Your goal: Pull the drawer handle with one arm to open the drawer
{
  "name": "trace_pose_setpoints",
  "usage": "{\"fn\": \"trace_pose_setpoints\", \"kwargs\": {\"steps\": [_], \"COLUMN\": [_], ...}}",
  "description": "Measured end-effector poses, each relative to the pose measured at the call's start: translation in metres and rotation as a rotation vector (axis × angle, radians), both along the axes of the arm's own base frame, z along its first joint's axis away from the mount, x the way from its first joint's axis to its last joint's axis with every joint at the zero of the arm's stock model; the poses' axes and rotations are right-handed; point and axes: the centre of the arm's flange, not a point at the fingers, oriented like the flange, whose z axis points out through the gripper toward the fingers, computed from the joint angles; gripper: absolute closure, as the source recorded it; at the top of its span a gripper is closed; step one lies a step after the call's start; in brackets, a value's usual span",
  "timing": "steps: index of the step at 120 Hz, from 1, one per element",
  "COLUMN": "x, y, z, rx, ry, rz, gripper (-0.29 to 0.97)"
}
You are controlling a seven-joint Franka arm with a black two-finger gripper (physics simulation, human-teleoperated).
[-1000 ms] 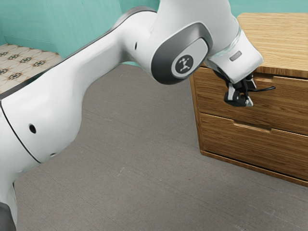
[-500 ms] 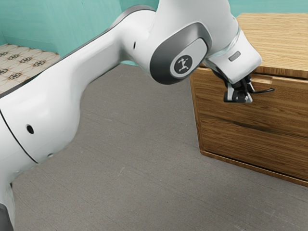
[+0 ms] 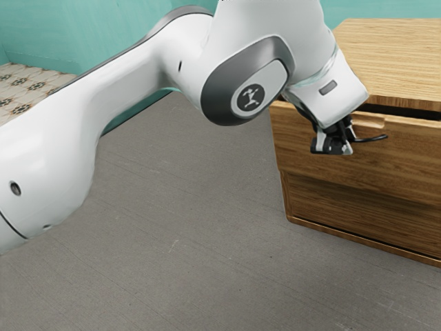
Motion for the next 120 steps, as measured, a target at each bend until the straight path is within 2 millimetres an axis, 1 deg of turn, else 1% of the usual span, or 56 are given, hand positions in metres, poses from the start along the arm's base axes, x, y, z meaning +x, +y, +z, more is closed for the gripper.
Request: {"fn": "trace_pose_setpoints", "kwargs": {"steps": [23,120], "x": [-0.006,-0.057], "y": [-0.001,-0.002], "z": [-0.003,0.001], "rx": [0.010,0.042], "ry": [0.010,0.009], "rz": [-0.002,-0.004], "gripper": [0.63,0.64]}}
